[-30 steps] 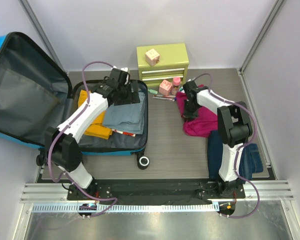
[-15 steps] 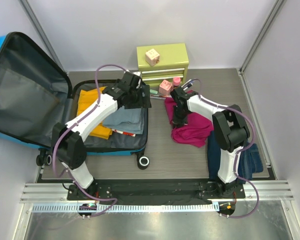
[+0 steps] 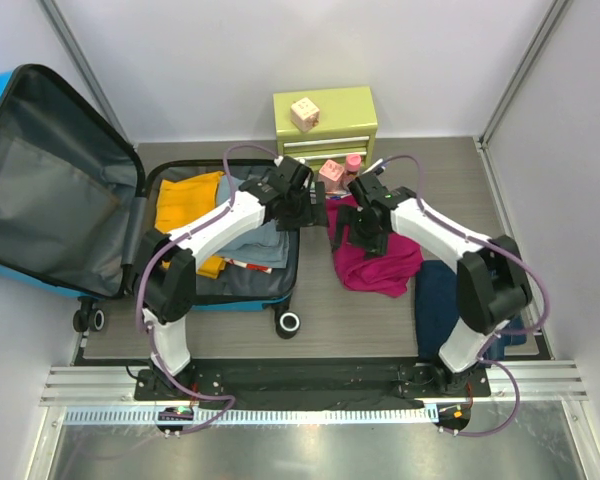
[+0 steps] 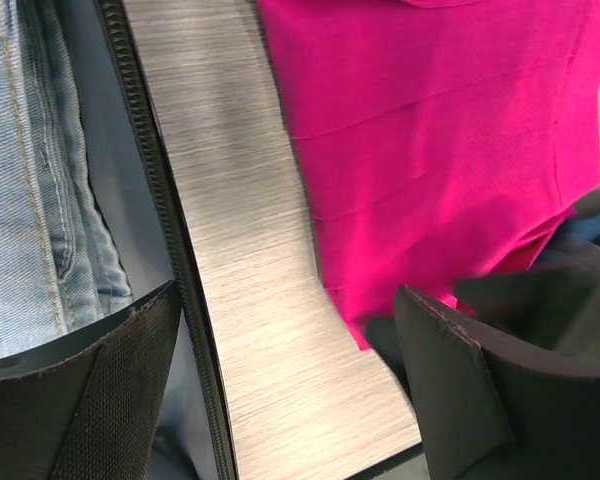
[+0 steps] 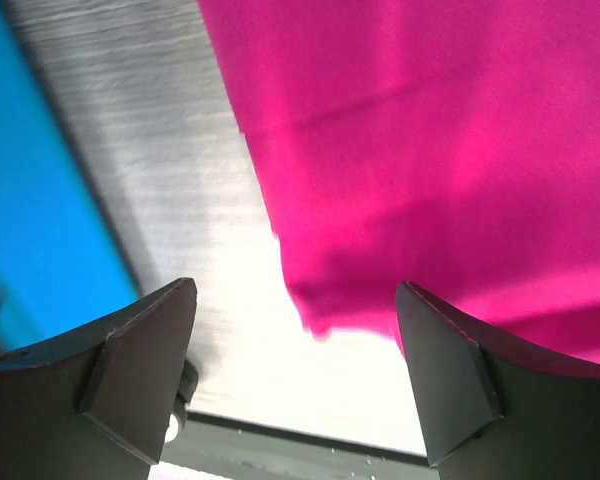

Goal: Pack the luggage
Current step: Pick up the clothes at the center of the board.

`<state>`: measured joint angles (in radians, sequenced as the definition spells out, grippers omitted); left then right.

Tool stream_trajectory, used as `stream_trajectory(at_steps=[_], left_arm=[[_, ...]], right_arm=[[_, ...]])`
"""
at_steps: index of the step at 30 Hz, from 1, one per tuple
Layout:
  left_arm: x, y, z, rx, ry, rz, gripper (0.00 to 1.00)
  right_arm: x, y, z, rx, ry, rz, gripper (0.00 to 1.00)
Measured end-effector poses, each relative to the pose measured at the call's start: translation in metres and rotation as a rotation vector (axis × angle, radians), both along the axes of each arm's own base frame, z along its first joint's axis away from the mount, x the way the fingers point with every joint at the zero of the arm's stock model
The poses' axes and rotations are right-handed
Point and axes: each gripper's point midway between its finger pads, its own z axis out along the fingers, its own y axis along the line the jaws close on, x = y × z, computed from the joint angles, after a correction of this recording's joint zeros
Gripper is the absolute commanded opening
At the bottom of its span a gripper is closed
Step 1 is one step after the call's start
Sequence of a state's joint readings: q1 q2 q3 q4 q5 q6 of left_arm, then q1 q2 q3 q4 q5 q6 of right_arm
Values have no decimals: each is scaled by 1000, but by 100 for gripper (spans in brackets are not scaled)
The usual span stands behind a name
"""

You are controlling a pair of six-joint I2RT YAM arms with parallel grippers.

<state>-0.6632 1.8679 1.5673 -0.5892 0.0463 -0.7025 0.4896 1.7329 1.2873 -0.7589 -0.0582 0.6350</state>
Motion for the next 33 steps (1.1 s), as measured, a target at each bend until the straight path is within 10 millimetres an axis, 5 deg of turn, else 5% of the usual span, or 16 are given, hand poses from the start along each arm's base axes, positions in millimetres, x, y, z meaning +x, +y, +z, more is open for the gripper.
stream_trajectory(at_steps=[6, 13, 21, 33], left_arm=[[4, -5, -6, -1, 14, 27, 85], [6, -24, -5, 15, -14, 9, 85], [-3, -35, -5, 22, -24, -15, 86], [5, -33, 6, 46, -71, 1, 88]], right_arm=[[-5, -36, 29, 14, -76, -72, 87], [6, -104, 8, -61, -39, -196, 86], [11, -106, -22, -91, 11, -168, 85], [7, -106, -30, -90, 18, -164, 85]])
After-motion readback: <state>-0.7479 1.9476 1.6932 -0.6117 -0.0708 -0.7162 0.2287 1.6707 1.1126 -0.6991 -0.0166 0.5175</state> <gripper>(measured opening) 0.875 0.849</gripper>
